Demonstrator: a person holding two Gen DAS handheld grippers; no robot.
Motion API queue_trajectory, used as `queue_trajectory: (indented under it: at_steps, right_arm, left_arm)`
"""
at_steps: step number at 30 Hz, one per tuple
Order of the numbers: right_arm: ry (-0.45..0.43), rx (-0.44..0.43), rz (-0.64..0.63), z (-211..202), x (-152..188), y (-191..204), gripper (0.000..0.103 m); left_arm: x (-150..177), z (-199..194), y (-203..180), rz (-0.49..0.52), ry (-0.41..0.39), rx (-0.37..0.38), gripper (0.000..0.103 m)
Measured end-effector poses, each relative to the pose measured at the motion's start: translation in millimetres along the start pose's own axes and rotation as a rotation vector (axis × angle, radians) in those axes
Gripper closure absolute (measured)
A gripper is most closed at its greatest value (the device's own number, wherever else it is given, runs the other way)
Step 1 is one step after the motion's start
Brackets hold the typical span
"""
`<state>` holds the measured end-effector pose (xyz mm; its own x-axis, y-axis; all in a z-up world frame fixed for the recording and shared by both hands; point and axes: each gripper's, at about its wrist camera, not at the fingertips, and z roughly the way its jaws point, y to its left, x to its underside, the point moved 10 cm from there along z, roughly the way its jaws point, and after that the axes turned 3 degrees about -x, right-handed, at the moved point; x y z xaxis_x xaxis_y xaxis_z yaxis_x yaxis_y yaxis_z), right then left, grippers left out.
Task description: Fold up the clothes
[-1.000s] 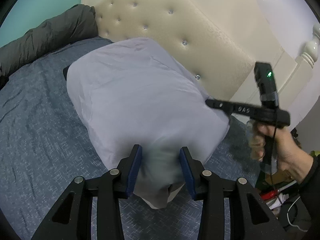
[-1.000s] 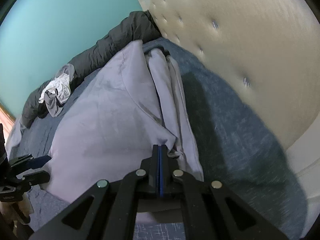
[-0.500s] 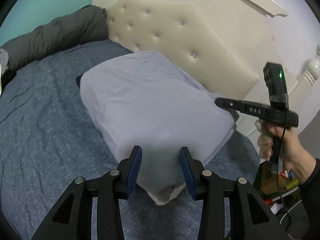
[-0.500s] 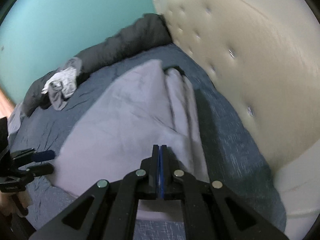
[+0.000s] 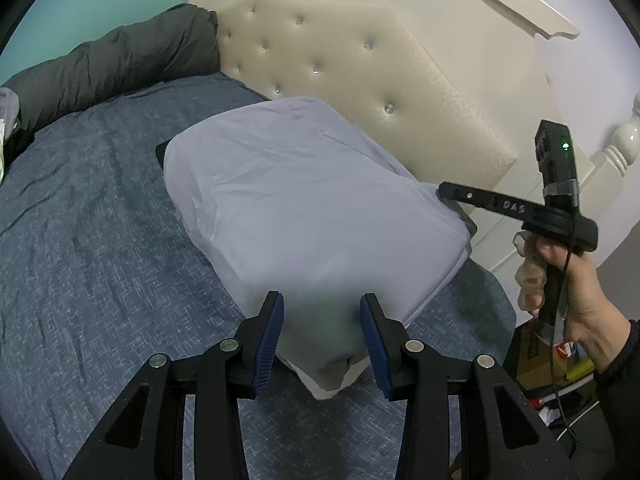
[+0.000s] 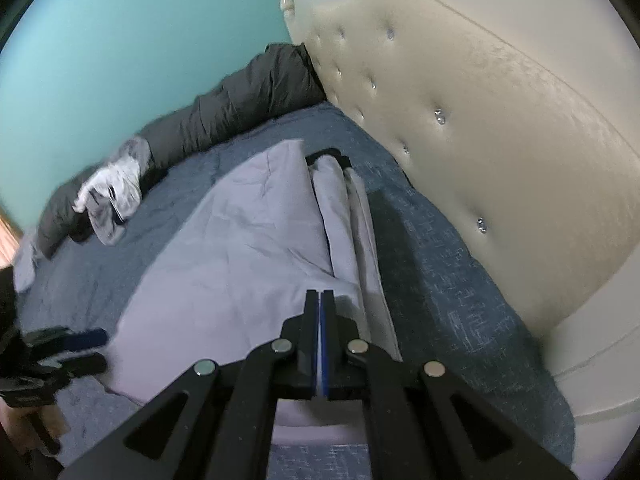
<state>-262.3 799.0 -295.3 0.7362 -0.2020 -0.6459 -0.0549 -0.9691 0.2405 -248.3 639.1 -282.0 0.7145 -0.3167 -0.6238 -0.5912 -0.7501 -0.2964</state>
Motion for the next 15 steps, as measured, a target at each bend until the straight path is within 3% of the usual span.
queue_trajectory:
  at_steps: [5,15]
  right_arm:
    - [0.009,0.073,0.068,0.3,11.9,-28.2,0.103]
    - [-0.059,0.056,0.105,-32.9,10.2,-30.9,0.103]
  left_arm:
    - [1.4,-3.9,0.0,0.003,0.003,-0.002,0.060]
    - [-7.8,-18.8,0.1,-0.013,-0.026,-0.014,0.060]
